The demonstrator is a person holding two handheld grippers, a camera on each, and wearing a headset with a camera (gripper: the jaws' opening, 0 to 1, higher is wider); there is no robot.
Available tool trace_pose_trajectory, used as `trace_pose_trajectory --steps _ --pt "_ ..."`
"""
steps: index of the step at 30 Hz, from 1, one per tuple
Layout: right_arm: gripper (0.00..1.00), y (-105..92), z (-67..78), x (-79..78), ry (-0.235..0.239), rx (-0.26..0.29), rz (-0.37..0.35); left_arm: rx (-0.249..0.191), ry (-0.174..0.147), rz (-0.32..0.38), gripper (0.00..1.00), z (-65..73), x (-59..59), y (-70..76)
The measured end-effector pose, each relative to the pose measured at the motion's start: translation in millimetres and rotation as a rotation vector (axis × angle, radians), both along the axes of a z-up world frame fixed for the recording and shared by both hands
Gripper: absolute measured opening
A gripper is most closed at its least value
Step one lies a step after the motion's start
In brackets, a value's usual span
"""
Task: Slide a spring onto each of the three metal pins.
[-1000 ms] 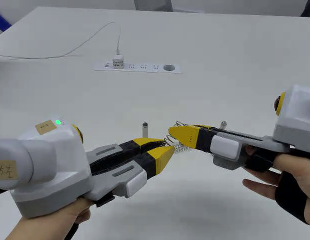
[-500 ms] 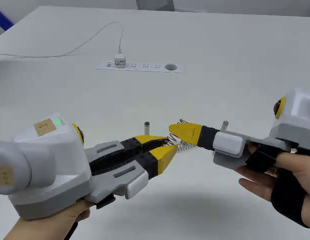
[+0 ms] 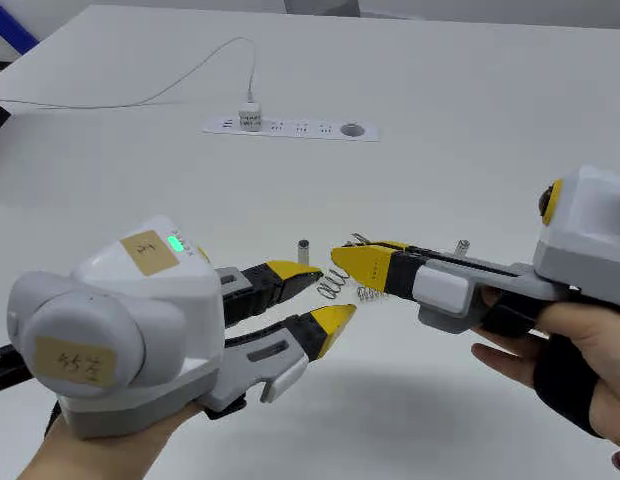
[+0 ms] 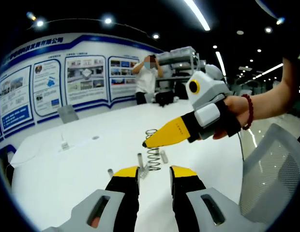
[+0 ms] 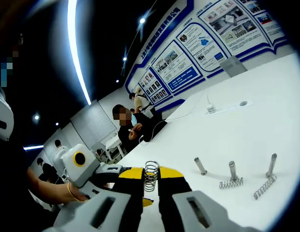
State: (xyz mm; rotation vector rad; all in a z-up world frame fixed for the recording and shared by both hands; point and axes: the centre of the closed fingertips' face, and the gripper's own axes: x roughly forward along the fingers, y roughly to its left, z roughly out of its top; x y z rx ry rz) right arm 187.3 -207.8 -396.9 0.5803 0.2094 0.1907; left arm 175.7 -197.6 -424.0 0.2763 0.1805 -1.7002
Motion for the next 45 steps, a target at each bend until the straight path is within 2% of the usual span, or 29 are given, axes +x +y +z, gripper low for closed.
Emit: trace_pose_trajectory --steps 4,11,13,14,18,24,27,36,40,45 --pt "0.11 -3.1 -1.7 3.9 0.005 -0.027 0.013 0.021 -0.006 0.018 0.29 -7.4 5.7 3.2" --pt "0.11 -23.6 -4.0 15.5 0.004 -0.107 -0.026 0.040 0.018 0.073 0.38 -19.2 15.8 8.0" --pt "0.11 -27.3 -5.9 20.1 0.011 -0.143 -0.027 0.046 0.019 0.085 0.40 -22.5 18.1 8.3" --pt "0.11 -30.4 -6.9 23.0 0.012 -0.199 -0.026 0.052 0.017 0.091 0.42 -24.5 19.2 8.5" --pt "0.11 -33.9 -10.7 31.8 0.022 -0.289 -0.011 0.063 0.011 0.106 0.48 -28.7 21.6 8.5" --pt "0.11 -38.2 -15.0 47.2 0.028 -0.369 -0.001 0.077 0.027 0.126 0.54 -34.6 22.9 9.5" --pt "0.11 -40.6 -16.9 54.0 0.028 -0.387 -0.004 0.093 0.018 0.132 0.57 -38.0 24.0 10.5" --pt "0.12 -50.7 -30.1 73.8 0.045 -0.444 -0.023 0.098 0.042 0.164 0.65 -40.9 27.3 10.8" --pt "0.12 -52.8 -38.0 79.6 0.058 -0.477 -0.015 0.102 0.043 0.173 0.69 -42.2 29.2 11.6" --pt "0.12 -57.9 -47.5 84.9 0.076 -0.486 -0.024 0.101 0.059 0.185 0.72 -43.0 31.3 11.4"
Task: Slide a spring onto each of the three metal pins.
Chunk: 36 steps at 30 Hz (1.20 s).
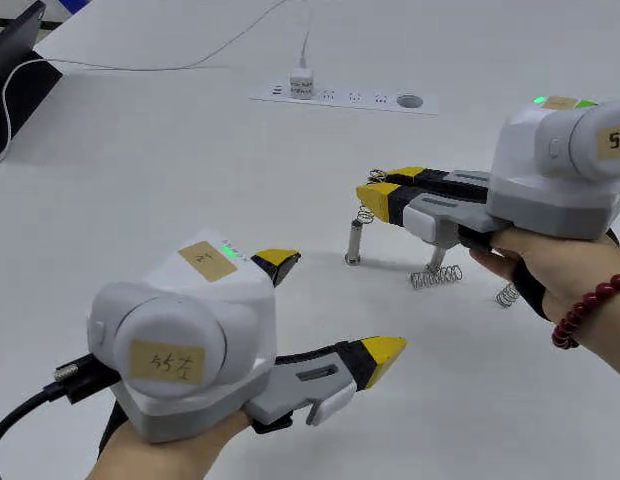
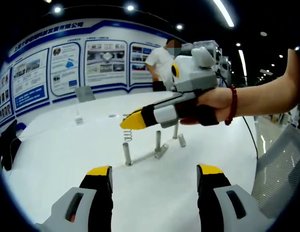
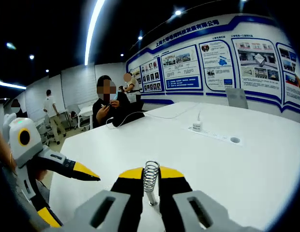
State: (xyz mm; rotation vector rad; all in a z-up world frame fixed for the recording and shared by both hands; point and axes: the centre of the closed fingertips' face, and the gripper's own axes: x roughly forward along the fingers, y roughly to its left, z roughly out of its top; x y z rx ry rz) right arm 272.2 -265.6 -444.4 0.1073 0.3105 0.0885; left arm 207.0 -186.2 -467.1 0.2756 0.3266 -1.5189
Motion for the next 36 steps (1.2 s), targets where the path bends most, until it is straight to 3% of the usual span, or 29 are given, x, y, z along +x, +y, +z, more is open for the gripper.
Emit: trace_pose_trajectory --steps 11,20,24,30,32,36 --pt "0.12 1.5 -10.7 5.5 0.019 -0.019 -0.004 0.011 0.006 0.010 0.77 -2.6 2.0 0.3" --pt "0.12 6.0 -19.9 6.4 0.052 -0.086 0.001 0.025 -0.003 0.006 0.77 -5.4 2.7 0.5" --pt "0.12 6.5 -19.3 6.4 0.047 -0.097 -0.002 0.023 -0.005 0.003 0.77 -4.8 2.1 0.3" --pt "0.12 9.5 -19.5 5.8 0.053 -0.161 0.014 0.025 -0.009 0.001 0.77 -4.8 2.1 0.1" --pt "0.12 10.5 -24.1 4.4 0.074 -0.193 0.022 0.024 -0.009 0.003 0.76 -4.4 2.7 0.0" --pt "0.12 11.9 -30.2 4.5 0.087 -0.203 0.029 0.026 -0.011 0.004 0.76 -4.7 3.0 0.0"
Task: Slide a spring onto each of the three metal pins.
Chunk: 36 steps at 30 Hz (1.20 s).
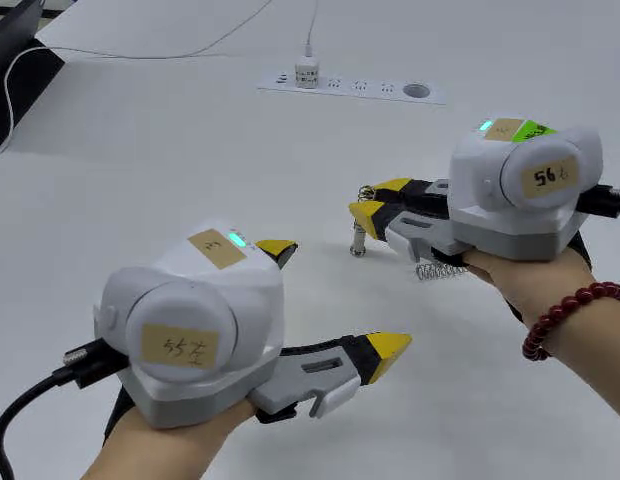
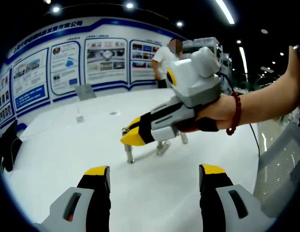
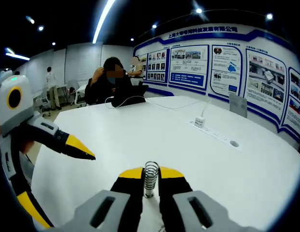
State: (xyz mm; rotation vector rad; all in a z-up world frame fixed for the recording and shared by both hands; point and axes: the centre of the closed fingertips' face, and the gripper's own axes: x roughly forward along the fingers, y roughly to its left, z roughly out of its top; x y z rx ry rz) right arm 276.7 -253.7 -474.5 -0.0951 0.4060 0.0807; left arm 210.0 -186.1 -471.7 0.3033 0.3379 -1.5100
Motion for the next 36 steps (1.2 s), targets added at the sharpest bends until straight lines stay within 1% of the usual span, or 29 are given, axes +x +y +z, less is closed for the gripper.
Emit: trace_pose_trajectory --steps 1,4,6,11,12,15,19,21,23,25,26,28,30,32,34,36 --pt "0.12 -0.3 -3.3 0.1 0.013 -0.002 0.001 0.000 0.000 0.001 0.76 0.0 0.1 0.0" --pt "0.12 -2.3 -9.1 0.7 0.024 0.003 -0.009 0.000 0.000 0.001 0.76 0.1 0.1 -0.1" --pt "0.12 -2.8 -12.3 0.8 0.032 0.015 -0.018 -0.001 -0.001 0.001 0.76 0.4 0.2 -0.1" --pt "0.12 -3.2 -23.2 1.1 0.061 0.012 -0.018 -0.003 -0.002 0.001 0.74 1.1 0.5 0.2" --pt "0.12 -3.5 -23.8 1.2 0.060 0.012 -0.019 -0.003 -0.003 0.002 0.75 1.0 0.7 0.2" --pt "0.12 -4.8 -28.5 1.1 0.072 0.025 -0.023 -0.003 -0.001 0.005 0.74 1.1 1.3 0.3" --pt "0.12 -5.0 -34.2 -1.0 0.089 0.028 -0.028 0.001 -0.019 0.008 0.72 1.4 3.5 1.0" --pt "0.12 -5.0 -34.0 -1.1 0.088 0.035 -0.039 0.003 -0.020 0.012 0.72 1.1 4.4 1.5" --pt "0.12 -4.8 -33.9 -0.3 0.089 0.018 -0.041 0.005 -0.021 0.013 0.71 0.5 4.7 1.8" --pt "0.12 -5.2 -35.0 -0.2 0.095 0.019 -0.045 0.006 -0.020 0.014 0.71 0.1 4.7 1.9" --pt "0.14 -5.3 -36.1 -1.0 0.103 0.018 -0.047 0.007 -0.023 0.012 0.71 0.0 4.5 2.0" --pt "0.19 -4.9 -35.2 -1.8 0.102 0.024 -0.050 0.008 -0.025 0.012 0.71 -0.2 4.5 2.2" --pt "0.19 -3.3 -29.0 -3.8 0.091 0.038 -0.050 0.011 -0.033 0.011 0.70 -0.4 4.9 2.7" --pt "0.22 -3.3 -21.7 -7.4 0.084 0.046 -0.059 0.011 -0.045 0.009 0.69 0.1 5.6 2.9" --pt "0.24 -4.1 -14.3 -11.7 0.063 0.071 -0.075 0.007 -0.048 0.006 0.69 0.8 5.3 2.6" --pt "0.24 -3.1 -9.6 -16.7 0.058 0.063 -0.072 0.015 -0.049 -0.002 0.69 -1.0 4.2 2.7"
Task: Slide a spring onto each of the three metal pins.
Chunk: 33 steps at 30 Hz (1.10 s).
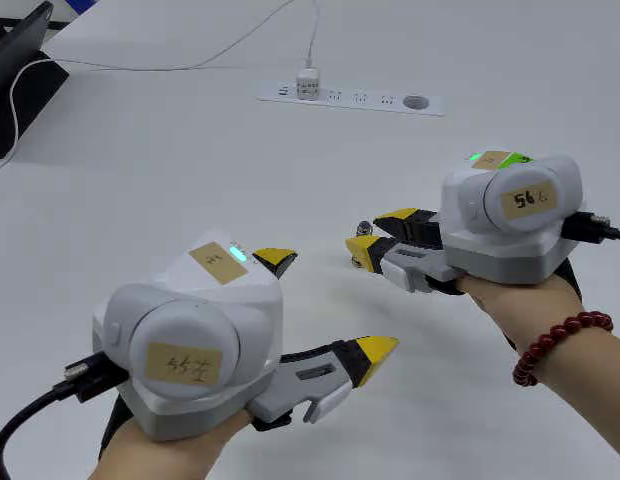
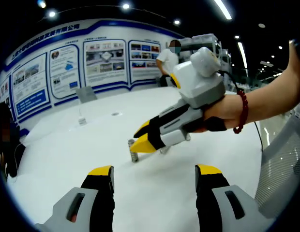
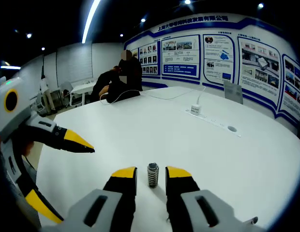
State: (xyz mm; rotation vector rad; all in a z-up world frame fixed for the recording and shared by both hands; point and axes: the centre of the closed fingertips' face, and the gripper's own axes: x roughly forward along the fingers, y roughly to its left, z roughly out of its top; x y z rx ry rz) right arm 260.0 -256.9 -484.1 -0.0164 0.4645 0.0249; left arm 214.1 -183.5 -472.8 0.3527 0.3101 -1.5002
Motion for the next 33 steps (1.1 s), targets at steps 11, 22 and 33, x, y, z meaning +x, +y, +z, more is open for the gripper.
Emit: trace_pose_trajectory --steps 11,22,33 --pt "0.33 -6.4 16.3 -29.4 -0.002 0.029 -0.041 0.004 0.001 -0.017 0.68 1.8 -7.0 -2.5" --pt "0.40 -21.0 26.2 -63.3 -0.029 0.076 -0.143 0.055 -0.055 -0.137 0.60 -6.4 -20.4 -21.2" --pt "0.43 -40.3 20.2 -98.7 -0.025 0.090 -0.212 0.095 -0.077 -0.215 0.51 -26.5 -25.0 -46.4"
